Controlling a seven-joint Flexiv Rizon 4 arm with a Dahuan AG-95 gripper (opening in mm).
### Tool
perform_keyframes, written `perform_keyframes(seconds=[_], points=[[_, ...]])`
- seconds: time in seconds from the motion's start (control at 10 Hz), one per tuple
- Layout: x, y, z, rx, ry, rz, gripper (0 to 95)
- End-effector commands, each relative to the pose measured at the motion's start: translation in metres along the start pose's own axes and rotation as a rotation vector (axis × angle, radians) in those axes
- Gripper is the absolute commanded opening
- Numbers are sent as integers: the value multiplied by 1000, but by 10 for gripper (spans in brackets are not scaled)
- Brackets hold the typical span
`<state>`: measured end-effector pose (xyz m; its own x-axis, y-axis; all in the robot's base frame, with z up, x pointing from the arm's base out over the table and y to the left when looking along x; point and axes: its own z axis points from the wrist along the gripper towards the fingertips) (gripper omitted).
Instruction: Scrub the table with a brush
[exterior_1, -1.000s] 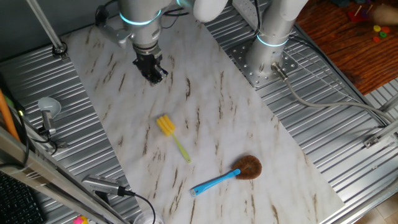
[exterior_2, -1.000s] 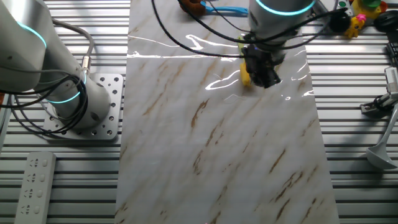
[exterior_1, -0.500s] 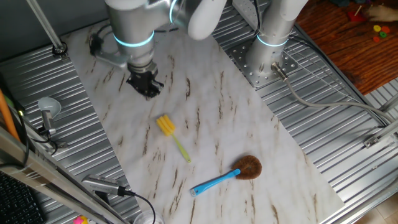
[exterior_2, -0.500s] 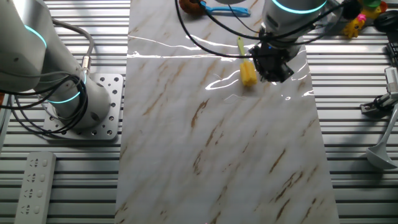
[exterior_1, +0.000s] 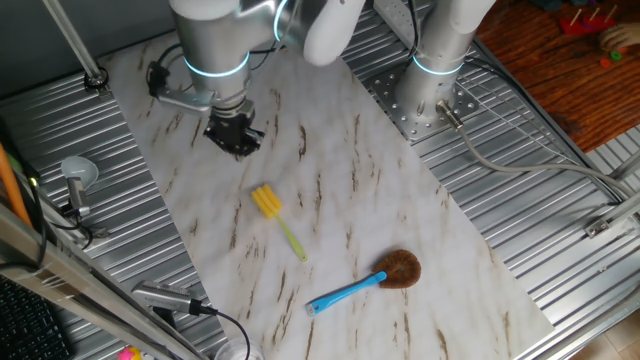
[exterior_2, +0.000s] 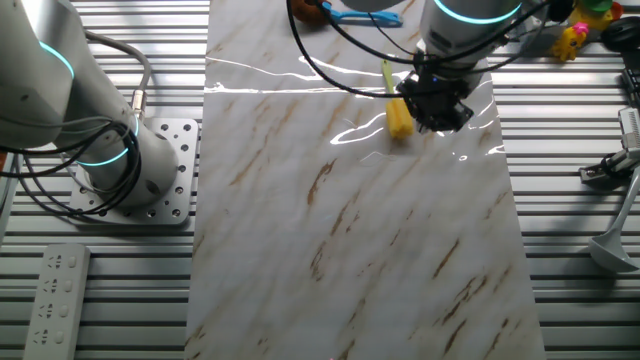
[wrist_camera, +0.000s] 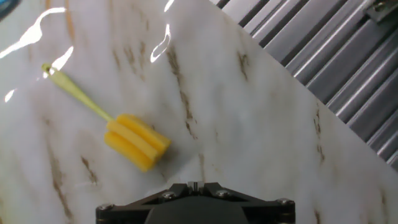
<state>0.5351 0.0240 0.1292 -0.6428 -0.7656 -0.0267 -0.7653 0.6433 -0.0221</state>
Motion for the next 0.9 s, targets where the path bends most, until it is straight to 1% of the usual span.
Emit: perform_keyframes(seconds=[0.1, 0.2, 0.3, 0.4, 0.5, 0.6, 0.7, 0.8, 0.9], points=[[-1, -1, 0, 8, -20, -217, 0], [-1, -1, 0, -1, -19, -246, 0], [-8, 3, 0, -12, -4, -279, 0], [-24, 15, 1, -21, -2, -303, 0], [-40, 28, 3, -17, 9, -338, 0], [-58, 46, 5, -18, 12, -371, 0], [-74, 71, 9, -18, 5, -383, 190], [-83, 92, 15, -7, 17, -374, 190], [-83, 92, 15, -6, 16, -381, 190]])
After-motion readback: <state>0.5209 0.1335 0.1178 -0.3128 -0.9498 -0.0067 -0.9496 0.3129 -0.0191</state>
